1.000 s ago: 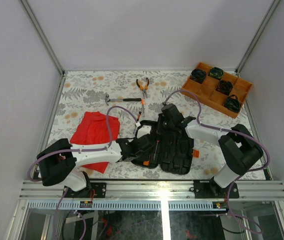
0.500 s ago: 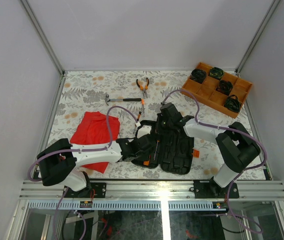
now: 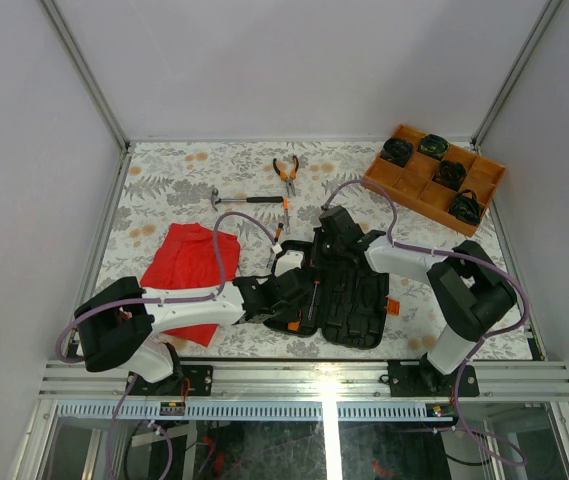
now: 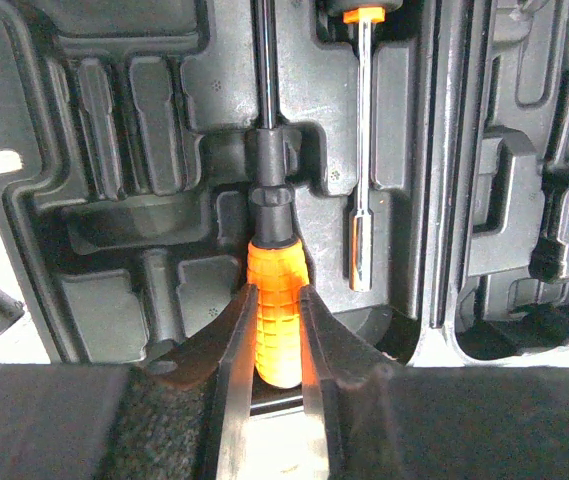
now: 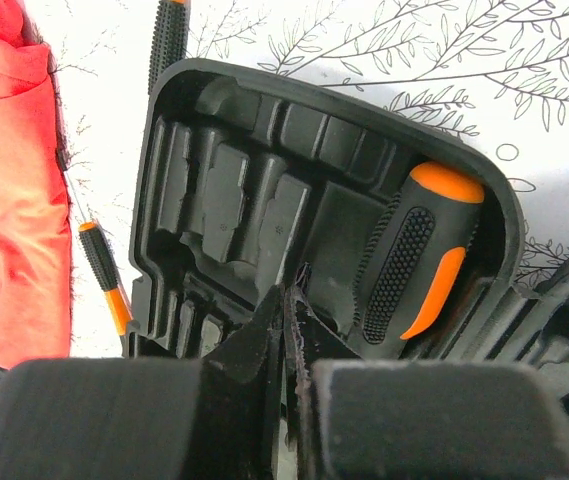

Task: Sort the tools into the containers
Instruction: Place the screwdriver in the storage box.

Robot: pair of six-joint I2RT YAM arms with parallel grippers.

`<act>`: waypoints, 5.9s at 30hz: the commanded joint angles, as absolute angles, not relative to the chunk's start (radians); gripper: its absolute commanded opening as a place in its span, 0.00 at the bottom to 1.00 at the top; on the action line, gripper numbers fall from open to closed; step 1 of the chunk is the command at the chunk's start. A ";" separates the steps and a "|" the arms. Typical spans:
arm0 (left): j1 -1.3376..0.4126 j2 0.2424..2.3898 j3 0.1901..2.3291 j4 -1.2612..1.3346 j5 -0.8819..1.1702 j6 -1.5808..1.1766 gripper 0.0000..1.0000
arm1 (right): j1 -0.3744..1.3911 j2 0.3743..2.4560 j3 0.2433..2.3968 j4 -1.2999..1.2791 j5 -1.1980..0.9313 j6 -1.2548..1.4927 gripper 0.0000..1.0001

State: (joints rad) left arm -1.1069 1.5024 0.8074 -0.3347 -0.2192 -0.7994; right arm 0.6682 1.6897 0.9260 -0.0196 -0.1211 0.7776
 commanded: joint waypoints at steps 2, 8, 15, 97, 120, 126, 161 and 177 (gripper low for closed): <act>-1.125 1.562 0.772 -0.373 -0.210 -0.803 0.04 | 0.663 1.714 0.969 -0.035 -0.111 0.758 0.00; -1.125 1.565 0.775 -0.373 -0.207 -0.799 0.04 | 0.663 1.708 0.971 -0.055 -0.094 0.752 0.00; -1.125 1.569 0.781 -0.373 -0.204 -0.799 0.04 | 0.663 1.678 0.971 -0.071 -0.079 0.745 0.00; -1.146 1.474 0.778 -0.355 -0.194 -0.799 0.02 | 0.663 1.599 1.184 -0.285 -0.033 0.549 0.21; -0.985 1.263 0.779 -0.353 -0.172 -0.735 0.36 | 0.663 1.094 0.658 -0.402 0.182 0.729 0.40; -0.882 1.227 0.724 -0.413 -0.213 -0.739 0.35 | 0.663 1.158 0.657 -0.436 0.235 0.723 0.32; -0.896 1.201 0.542 -0.244 -0.072 -0.790 0.29 | 0.488 1.524 0.877 -0.172 0.227 0.419 0.32; -0.800 1.112 0.676 -0.474 -0.325 -0.793 0.47 | 0.473 1.075 0.724 -0.191 0.198 0.438 0.42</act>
